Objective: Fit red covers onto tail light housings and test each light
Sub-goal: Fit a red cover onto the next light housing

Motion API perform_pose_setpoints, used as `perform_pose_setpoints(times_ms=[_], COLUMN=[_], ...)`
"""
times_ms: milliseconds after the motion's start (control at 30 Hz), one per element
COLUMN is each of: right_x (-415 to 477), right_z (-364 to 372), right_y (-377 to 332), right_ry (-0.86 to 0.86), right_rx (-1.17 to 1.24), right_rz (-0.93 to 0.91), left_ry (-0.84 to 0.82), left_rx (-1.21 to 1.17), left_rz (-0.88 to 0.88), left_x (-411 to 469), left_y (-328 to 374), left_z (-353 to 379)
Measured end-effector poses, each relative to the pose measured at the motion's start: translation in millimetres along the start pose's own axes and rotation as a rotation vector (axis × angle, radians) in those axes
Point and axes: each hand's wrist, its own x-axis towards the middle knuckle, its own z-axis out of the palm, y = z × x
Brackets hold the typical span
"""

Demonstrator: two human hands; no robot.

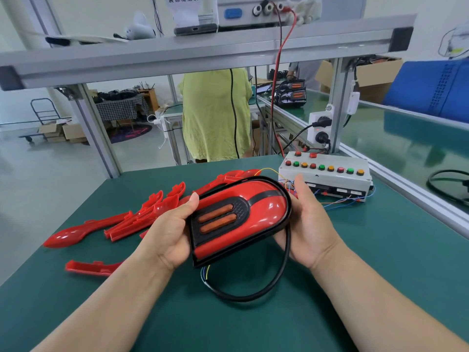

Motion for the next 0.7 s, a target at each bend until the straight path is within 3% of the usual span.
perform_pose_setpoints(times_ms=[133,467,567,700], right_x=[-2,-3,-2,-4], right_z=[7,10,4,-2], right_y=[3,5,-2,-13], right_ry=[-0.072,-0.011,0.125,0.202], right_rx=[0.028,-0.043,0.025,0.058], right_rz=[-0.054,-0.082,-0.078,-0.059], left_ry=[0.006,-0.100,-0.190,-0.122], left_rx=[-0.091,-0.143,-0.043,0.189], left_rz=[0.013,-0.066,-0.097,-0.004], left_x=[-1,-5,-9,-10], left_y=[-8,-18,-18,-20], left_z=[7,16,16,18])
